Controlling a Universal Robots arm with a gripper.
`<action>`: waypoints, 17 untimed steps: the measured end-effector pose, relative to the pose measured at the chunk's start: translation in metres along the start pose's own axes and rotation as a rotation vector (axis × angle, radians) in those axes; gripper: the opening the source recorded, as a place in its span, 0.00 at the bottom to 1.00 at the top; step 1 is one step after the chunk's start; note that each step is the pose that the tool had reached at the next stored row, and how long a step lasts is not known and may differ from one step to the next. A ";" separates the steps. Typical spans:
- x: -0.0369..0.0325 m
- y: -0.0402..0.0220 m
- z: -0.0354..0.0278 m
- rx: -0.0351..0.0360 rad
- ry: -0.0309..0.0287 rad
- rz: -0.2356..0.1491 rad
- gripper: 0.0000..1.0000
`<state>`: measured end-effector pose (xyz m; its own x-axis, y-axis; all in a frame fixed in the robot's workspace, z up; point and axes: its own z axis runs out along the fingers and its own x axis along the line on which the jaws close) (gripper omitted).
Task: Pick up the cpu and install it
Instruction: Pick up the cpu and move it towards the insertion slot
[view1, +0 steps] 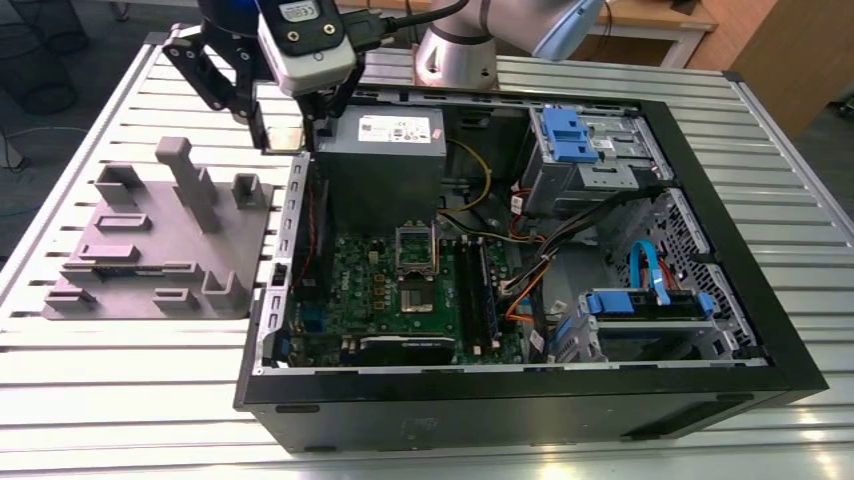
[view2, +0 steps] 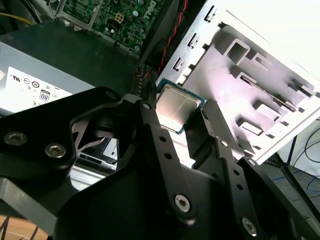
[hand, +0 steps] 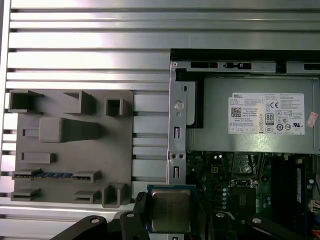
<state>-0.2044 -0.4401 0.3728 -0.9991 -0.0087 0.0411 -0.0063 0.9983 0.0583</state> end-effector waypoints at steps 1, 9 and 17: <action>-0.0014 0.0000 -0.0001 0.0001 0.0001 0.000 0.47; -0.0276 -0.0003 -0.0005 -0.0001 0.0001 0.000 0.47; -0.0520 -0.0006 0.0006 -0.0003 0.0000 0.000 0.47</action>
<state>-0.1525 -0.4402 0.3700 -0.9991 -0.0086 0.0411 -0.0062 0.9983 0.0586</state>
